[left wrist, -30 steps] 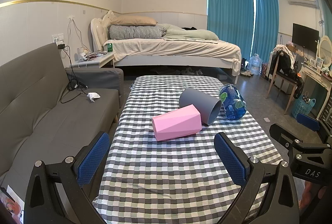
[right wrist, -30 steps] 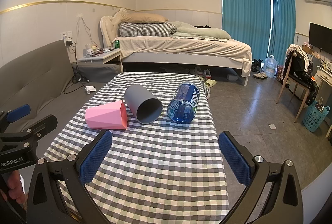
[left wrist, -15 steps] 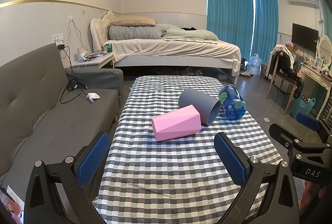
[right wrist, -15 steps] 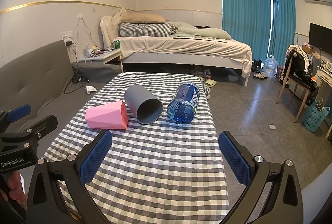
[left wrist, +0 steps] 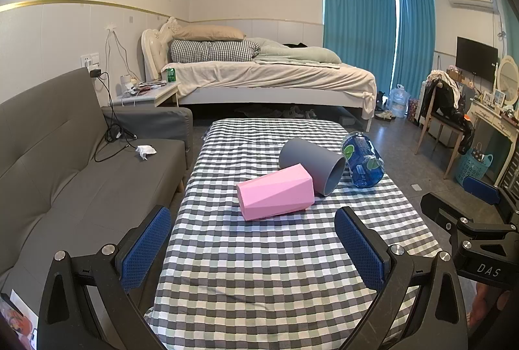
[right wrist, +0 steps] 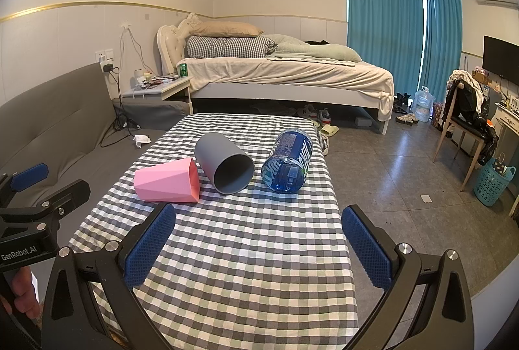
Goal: Flip cup upside down
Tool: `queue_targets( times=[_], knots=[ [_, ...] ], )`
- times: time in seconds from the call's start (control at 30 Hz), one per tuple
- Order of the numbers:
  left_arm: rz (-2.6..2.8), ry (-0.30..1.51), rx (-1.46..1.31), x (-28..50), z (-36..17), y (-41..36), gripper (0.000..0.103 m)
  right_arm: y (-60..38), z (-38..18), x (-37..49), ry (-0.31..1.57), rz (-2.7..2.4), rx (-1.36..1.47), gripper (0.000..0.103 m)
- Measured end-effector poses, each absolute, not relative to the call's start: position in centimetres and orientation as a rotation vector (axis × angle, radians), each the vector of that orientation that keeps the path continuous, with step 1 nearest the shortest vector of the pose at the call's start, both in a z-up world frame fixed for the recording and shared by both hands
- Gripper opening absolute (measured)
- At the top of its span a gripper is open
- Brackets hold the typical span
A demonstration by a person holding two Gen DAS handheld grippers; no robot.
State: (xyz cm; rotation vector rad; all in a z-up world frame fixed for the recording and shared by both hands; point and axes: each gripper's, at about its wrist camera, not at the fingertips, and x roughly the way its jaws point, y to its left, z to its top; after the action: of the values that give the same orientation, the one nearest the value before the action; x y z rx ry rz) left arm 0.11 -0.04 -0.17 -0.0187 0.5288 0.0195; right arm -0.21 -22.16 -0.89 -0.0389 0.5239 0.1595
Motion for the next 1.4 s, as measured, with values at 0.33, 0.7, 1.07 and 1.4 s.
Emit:
queue_targets(
  times=[0.33, 0.7, 1.07, 1.4],
  knots=[
    [0.021, 0.527, -0.023, -0.2, 0.2, 0.2, 0.103, -22.2, -0.9, -0.3, 0.526, 0.160, -0.041, 0.103],
    [0.020, 0.538, -0.043, 1.5, 0.4, 0.3, 0.103, -22.8, -0.2, 0.4, 0.525, 0.158, -0.022, 0.103],
    [0.044, 0.651, -0.059, 9.0, 0.8, 0.7, 0.103, -25.0, 0.8, 9.1, 0.649, 0.044, 0.036, 0.103],
    [0.058, 0.776, -0.030, 15.9, -0.5, 0.7, 0.103, -24.2, -2.0, 21.2, 0.855, 0.028, 0.056, 0.103]
  ],
)
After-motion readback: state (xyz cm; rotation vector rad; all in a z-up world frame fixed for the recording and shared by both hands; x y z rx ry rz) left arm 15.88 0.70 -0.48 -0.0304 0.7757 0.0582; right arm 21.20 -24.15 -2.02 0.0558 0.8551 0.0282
